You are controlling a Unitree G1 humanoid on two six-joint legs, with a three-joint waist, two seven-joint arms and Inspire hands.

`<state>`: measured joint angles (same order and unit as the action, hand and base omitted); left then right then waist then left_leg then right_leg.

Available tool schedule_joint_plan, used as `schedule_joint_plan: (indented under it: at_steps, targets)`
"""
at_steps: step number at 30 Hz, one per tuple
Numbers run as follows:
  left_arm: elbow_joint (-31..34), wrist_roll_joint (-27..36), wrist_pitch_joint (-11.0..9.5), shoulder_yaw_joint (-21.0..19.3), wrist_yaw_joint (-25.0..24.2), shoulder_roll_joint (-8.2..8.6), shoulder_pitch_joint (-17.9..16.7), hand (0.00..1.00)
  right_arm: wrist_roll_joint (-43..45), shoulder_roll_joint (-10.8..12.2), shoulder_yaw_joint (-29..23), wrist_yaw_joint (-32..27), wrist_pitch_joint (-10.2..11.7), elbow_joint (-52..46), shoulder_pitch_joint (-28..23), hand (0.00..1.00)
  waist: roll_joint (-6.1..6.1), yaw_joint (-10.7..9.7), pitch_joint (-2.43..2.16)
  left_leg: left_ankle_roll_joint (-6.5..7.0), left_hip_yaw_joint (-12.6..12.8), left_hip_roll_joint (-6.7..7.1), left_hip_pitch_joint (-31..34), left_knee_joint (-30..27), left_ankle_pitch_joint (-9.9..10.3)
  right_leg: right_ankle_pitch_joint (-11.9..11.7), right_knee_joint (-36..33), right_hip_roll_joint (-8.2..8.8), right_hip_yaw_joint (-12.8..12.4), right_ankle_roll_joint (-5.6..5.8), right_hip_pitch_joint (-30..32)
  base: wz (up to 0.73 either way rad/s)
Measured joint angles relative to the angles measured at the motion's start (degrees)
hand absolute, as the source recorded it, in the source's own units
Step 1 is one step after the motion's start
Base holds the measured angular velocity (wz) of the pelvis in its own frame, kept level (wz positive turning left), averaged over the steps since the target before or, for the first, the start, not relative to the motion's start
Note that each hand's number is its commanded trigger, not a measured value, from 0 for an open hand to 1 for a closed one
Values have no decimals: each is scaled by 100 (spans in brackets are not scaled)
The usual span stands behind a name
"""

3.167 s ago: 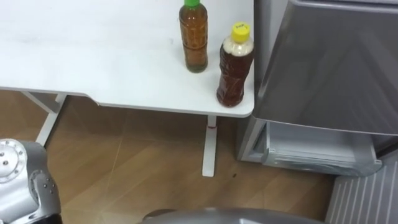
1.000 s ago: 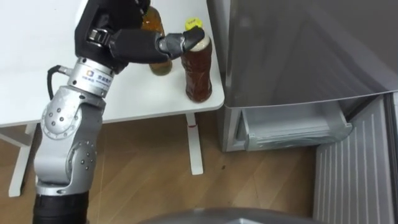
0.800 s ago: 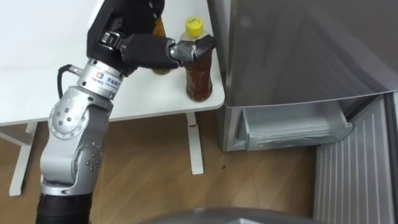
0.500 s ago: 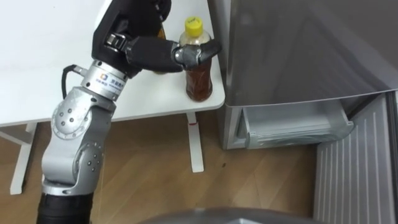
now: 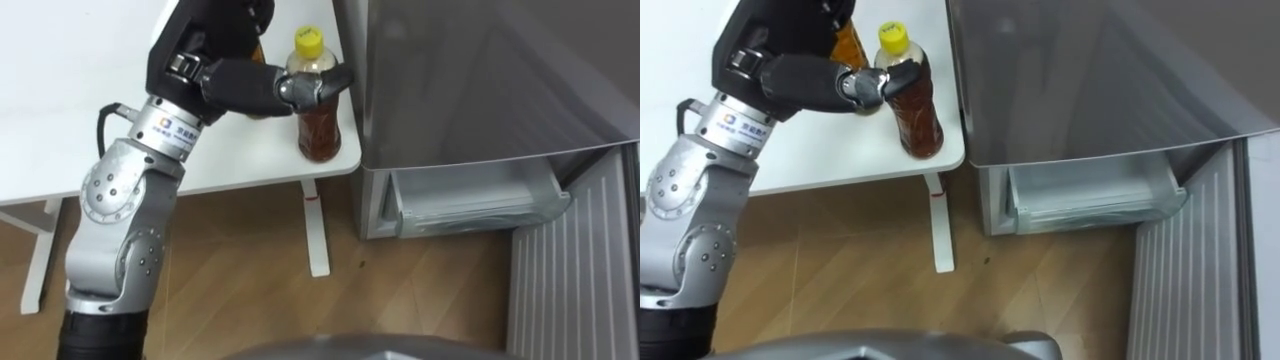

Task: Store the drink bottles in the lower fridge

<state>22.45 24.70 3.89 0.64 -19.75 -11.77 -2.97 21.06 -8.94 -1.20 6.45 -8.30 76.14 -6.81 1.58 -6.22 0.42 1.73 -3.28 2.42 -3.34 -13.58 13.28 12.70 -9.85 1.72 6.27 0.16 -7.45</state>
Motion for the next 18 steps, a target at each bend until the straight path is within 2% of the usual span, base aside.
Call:
schedule_joint_plan:
  at_steps: [7,18]
  targets:
    - [-19,-64,0,14,-4,-29,-1,0,18,0,7,-1,20,-21,5,0,-76,18,49,-1,19,-16,3,5,1,-1,1,-17,-20,-1,16,0]
    - [-188,-61,86,-6,24,-38,-10,0,166,1,219,35,-6,-120,-3,0,-110,49,33,-3,156,-64,-30,5,2,-6,-97,-52,-156,-10,49,-6]
